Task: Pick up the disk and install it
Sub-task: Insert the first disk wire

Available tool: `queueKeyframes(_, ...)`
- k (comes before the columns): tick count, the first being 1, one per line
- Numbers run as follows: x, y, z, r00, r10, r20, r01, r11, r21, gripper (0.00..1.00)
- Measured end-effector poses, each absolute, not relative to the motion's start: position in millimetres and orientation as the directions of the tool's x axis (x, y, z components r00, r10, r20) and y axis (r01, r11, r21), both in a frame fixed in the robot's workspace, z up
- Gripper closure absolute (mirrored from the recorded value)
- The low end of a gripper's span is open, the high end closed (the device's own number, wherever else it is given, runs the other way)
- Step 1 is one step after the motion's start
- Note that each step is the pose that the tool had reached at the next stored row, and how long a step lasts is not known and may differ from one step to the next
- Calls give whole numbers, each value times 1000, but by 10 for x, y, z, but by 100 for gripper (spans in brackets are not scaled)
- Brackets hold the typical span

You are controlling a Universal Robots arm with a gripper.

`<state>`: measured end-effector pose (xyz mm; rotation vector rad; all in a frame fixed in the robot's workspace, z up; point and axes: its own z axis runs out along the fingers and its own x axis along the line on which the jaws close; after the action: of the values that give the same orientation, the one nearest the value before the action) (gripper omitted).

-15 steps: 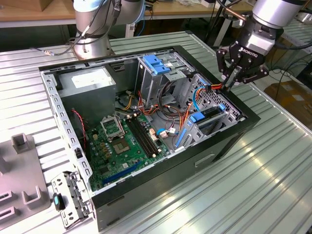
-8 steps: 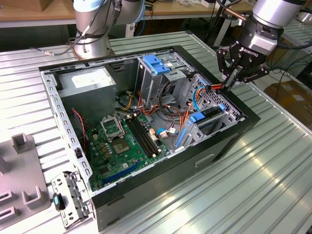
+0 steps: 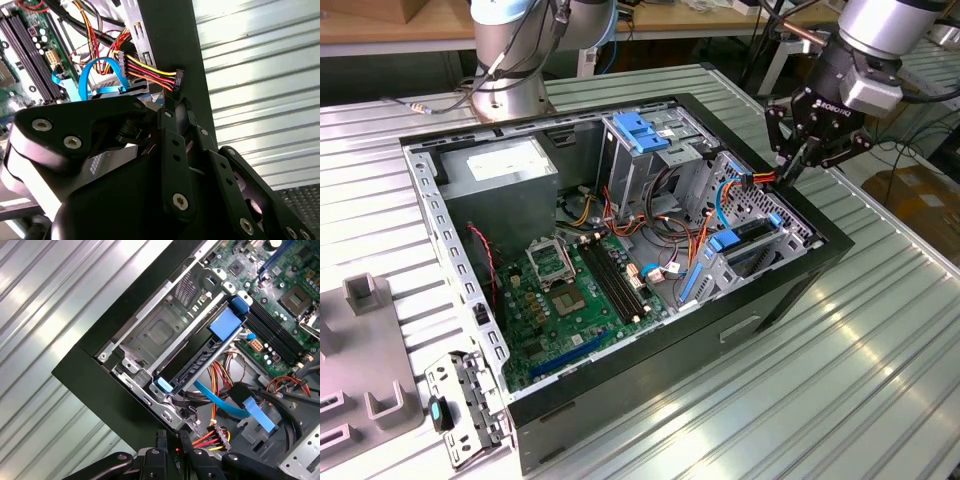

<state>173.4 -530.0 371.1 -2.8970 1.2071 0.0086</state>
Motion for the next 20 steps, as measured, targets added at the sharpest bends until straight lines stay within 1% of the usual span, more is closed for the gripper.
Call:
queueKeyframes(5, 1746, -5280, 3710, 739, -674, -6, -674, -739, -1, 75)
queueKeyframes(6, 1747, -5274, 3709, 749, -663, -6, -663, -749, -1, 69)
queueKeyframes(12, 1751, -5237, 3694, 792, -611, -6, -611, -792, -1, 69)
queueKeyframes(15, 1756, -5161, 3660, 804, -595, -2, -595, -804, -3, 69)
queueKeyframes(20, 1788, -5140, 3640, 813, -582, 4, -582, -813, -7, 69)
